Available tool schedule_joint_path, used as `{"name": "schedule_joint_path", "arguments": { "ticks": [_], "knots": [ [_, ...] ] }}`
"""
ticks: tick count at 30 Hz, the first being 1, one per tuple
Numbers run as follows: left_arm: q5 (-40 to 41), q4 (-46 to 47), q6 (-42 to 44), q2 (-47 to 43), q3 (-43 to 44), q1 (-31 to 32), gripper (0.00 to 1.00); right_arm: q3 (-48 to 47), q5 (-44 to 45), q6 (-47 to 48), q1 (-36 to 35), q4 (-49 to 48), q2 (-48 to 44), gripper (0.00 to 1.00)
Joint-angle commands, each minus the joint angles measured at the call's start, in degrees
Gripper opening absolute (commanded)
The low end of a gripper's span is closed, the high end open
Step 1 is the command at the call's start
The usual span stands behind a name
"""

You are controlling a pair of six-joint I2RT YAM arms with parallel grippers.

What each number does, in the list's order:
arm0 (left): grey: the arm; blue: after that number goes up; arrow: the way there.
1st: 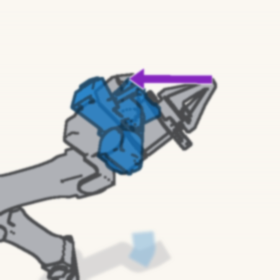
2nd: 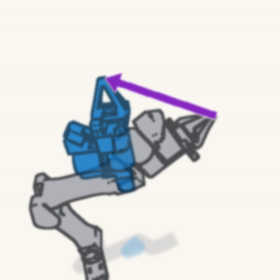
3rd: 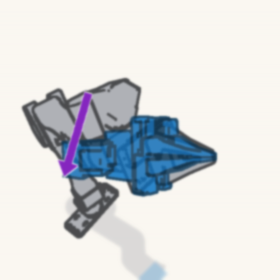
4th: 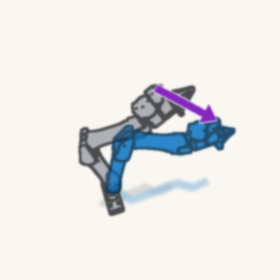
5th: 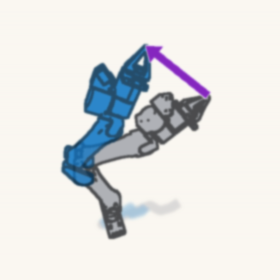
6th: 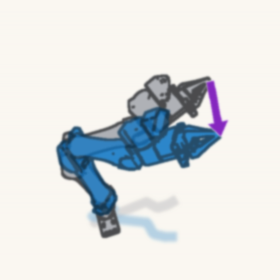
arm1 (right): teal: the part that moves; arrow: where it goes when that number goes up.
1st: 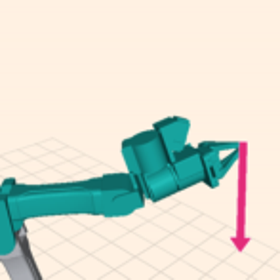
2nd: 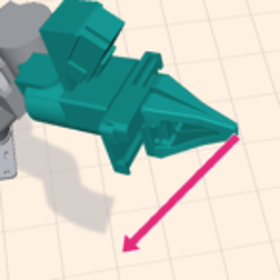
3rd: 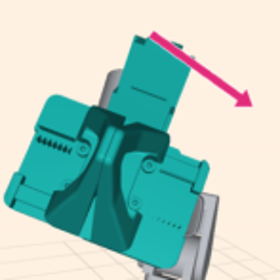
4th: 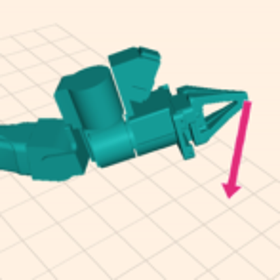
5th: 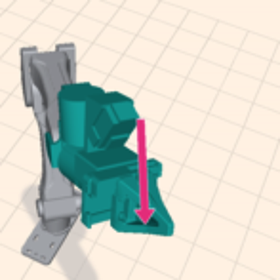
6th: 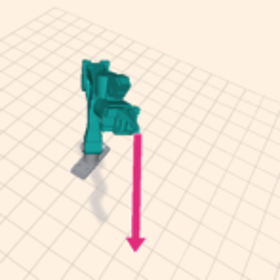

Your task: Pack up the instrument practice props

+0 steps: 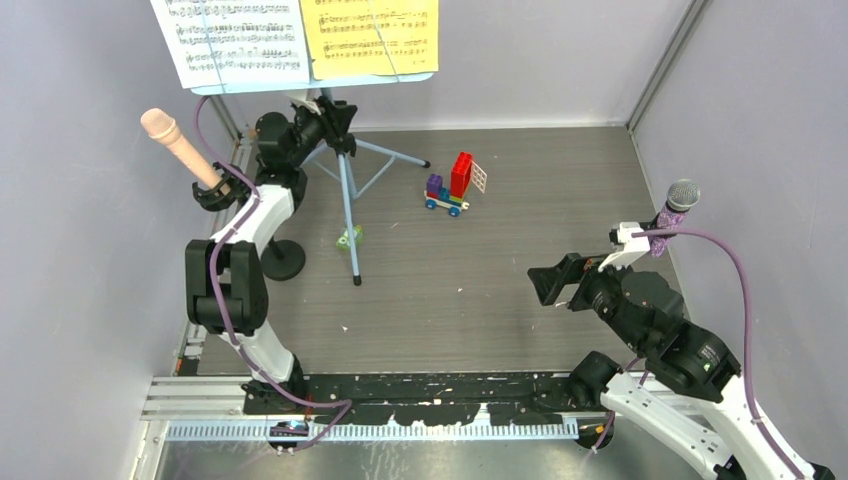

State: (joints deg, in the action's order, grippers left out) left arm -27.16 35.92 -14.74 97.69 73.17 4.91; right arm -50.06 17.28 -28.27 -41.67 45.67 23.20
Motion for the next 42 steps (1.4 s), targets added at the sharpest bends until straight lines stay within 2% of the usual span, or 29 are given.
{"name": "schedule_joint_path", "arguments": {
  "ticks": [1, 18, 27, 35, 42],
  "knots": [
    [0.3, 0.6, -4.9, -7.2, 1.2, 1.6, 0.00, -1.4, 0.1, -0.6, -0.2, -0.9, -0.7, 1.00],
    [4.7, -8.0, 2.2, -19.5, -2.2, 1.7, 0.00, -1.4, 0.1, -1.2, -0.2, -0.3, -1.3, 1.00],
    [2.5, -7.3, 1.8, -26.6, -8.2, 2.0, 0.00, -0.9, 0.0, -1.6, -0.2, 0.0, -1.7, 1.00],
    [2.0, -12.5, 5.5, -32.2, -10.9, 2.1, 0.00, -1.1, -0.4, -2.2, -0.2, 0.3, -1.9, 1.00],
    [0.3, -13.9, 5.4, -35.4, -13.5, 4.2, 0.00, -1.2, -1.0, -2.5, -0.2, -0.1, -1.7, 1.00]
  ]
}}
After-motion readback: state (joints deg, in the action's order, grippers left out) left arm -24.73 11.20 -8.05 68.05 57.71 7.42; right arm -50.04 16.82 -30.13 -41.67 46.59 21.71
